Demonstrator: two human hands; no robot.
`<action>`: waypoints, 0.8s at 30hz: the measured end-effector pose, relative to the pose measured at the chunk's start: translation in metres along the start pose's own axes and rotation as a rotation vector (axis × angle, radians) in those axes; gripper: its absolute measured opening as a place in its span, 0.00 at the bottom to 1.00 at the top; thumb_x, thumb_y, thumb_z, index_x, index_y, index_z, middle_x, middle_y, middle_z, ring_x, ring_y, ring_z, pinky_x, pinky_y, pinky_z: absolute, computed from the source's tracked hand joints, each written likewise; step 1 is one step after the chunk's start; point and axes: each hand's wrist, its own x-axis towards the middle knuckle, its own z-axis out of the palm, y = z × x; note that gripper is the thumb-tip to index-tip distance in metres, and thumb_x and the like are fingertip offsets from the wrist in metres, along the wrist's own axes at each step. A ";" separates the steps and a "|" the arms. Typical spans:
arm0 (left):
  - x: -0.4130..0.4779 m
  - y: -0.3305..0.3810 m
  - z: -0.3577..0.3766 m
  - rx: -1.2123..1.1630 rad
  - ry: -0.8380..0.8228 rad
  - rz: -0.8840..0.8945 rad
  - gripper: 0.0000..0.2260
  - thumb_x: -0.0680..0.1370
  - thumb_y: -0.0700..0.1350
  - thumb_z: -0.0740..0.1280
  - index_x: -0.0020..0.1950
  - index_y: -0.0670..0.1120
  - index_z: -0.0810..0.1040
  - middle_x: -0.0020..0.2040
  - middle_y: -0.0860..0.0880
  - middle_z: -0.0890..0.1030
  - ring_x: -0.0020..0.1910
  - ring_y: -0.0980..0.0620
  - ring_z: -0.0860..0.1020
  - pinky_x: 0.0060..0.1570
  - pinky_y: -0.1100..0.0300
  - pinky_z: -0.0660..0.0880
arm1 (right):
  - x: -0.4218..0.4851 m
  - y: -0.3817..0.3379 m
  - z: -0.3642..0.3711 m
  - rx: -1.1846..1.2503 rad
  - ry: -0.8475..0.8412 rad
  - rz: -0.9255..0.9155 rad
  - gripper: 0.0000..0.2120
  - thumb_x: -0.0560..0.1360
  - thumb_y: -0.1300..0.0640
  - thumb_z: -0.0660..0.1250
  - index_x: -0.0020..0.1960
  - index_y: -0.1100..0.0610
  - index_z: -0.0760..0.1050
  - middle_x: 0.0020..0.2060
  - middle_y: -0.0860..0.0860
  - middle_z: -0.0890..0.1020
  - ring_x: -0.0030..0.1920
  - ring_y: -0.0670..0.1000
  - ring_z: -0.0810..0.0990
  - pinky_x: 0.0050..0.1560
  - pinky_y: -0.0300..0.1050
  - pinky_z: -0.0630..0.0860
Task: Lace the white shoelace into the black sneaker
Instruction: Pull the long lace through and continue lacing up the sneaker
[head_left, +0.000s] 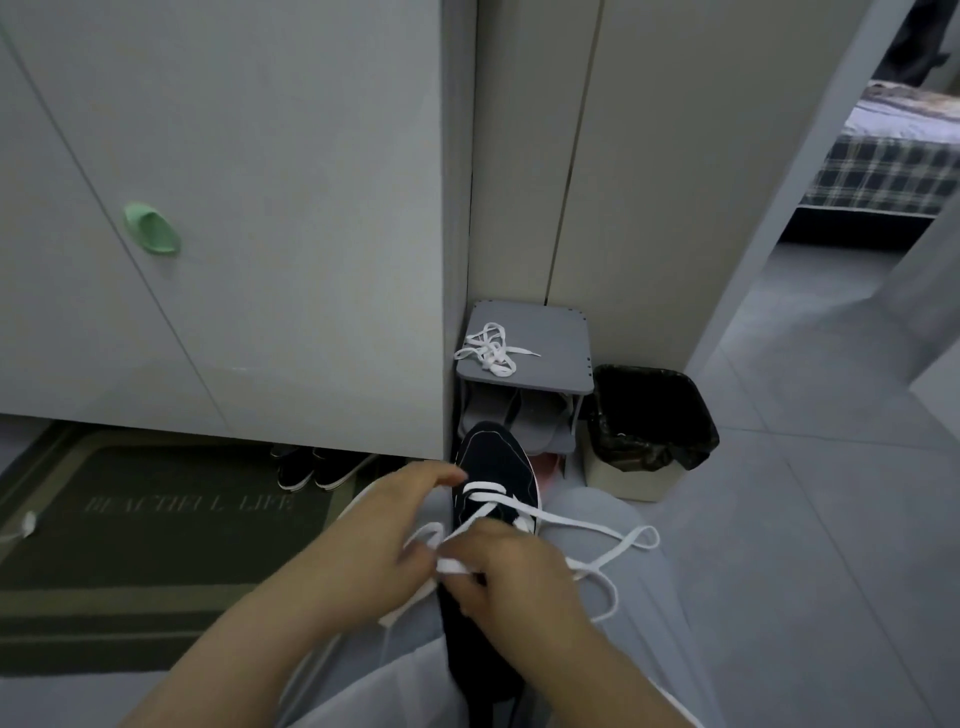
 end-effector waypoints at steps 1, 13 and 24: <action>0.009 0.002 0.006 -0.098 -0.007 -0.005 0.19 0.76 0.39 0.61 0.61 0.59 0.66 0.57 0.68 0.69 0.55 0.76 0.65 0.49 0.82 0.62 | -0.001 -0.005 0.002 0.038 -0.068 -0.014 0.14 0.72 0.43 0.56 0.46 0.49 0.78 0.43 0.48 0.80 0.44 0.50 0.78 0.40 0.44 0.71; 0.027 -0.012 0.048 0.270 -0.070 -0.209 0.11 0.76 0.46 0.65 0.56 0.49 0.67 0.49 0.50 0.78 0.45 0.52 0.76 0.41 0.64 0.68 | 0.002 0.058 -0.033 0.043 -0.147 0.300 0.13 0.80 0.55 0.55 0.56 0.51 0.77 0.48 0.46 0.75 0.51 0.47 0.74 0.54 0.39 0.69; 0.043 -0.043 0.006 0.114 0.152 -0.356 0.08 0.76 0.46 0.64 0.39 0.57 0.77 0.43 0.54 0.79 0.47 0.52 0.77 0.50 0.56 0.73 | 0.013 0.070 -0.025 0.073 0.113 0.376 0.07 0.74 0.53 0.67 0.50 0.50 0.82 0.45 0.47 0.79 0.45 0.46 0.78 0.48 0.45 0.75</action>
